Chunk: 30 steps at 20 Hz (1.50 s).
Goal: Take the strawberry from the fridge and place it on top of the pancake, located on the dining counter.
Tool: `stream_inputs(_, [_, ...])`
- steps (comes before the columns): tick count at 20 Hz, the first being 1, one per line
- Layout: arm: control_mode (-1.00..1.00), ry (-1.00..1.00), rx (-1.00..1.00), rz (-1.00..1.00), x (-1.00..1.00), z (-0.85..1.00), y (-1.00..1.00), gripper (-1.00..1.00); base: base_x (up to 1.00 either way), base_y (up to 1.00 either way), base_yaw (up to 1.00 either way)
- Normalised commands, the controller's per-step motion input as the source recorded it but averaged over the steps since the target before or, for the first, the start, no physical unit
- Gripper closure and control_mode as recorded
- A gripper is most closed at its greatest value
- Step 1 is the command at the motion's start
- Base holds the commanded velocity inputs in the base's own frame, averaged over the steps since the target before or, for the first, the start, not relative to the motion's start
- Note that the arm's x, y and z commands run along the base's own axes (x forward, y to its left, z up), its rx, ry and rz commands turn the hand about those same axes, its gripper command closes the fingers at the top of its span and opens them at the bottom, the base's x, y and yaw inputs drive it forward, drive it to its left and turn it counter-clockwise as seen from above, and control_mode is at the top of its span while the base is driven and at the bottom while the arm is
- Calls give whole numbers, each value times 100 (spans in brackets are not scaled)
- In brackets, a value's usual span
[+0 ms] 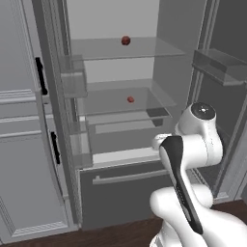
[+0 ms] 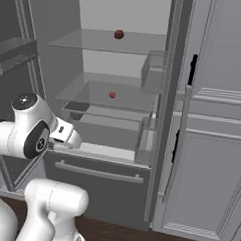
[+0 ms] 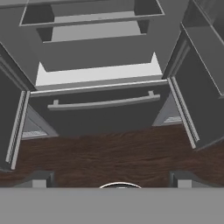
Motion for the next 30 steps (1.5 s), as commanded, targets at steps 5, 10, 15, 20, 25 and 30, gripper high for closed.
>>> stream_inputs(5, [100, 0, 0, 0, 0, 0, 0, -100, 76, 6, -2])
stream_inputs(10, [100, 0, 0, 0, 0, 0, 0, -100, 45, 26, -11])
stream_inputs(15, [100, 0, 0, 0, 0, 0, 0, -100, 55, 23, -8])
stream_inputs(20, [100, 0, 0, 0, 0, 0, 0, -100, 55, 3, 2])
stream_inputs(25, [100, 0, 0, 0, 0, 0, 0, -100, 40, 36, 2])
stream_inputs(30, [100, 0, 0, 0, 0, 0, 0, -100, 55, 4, 0])
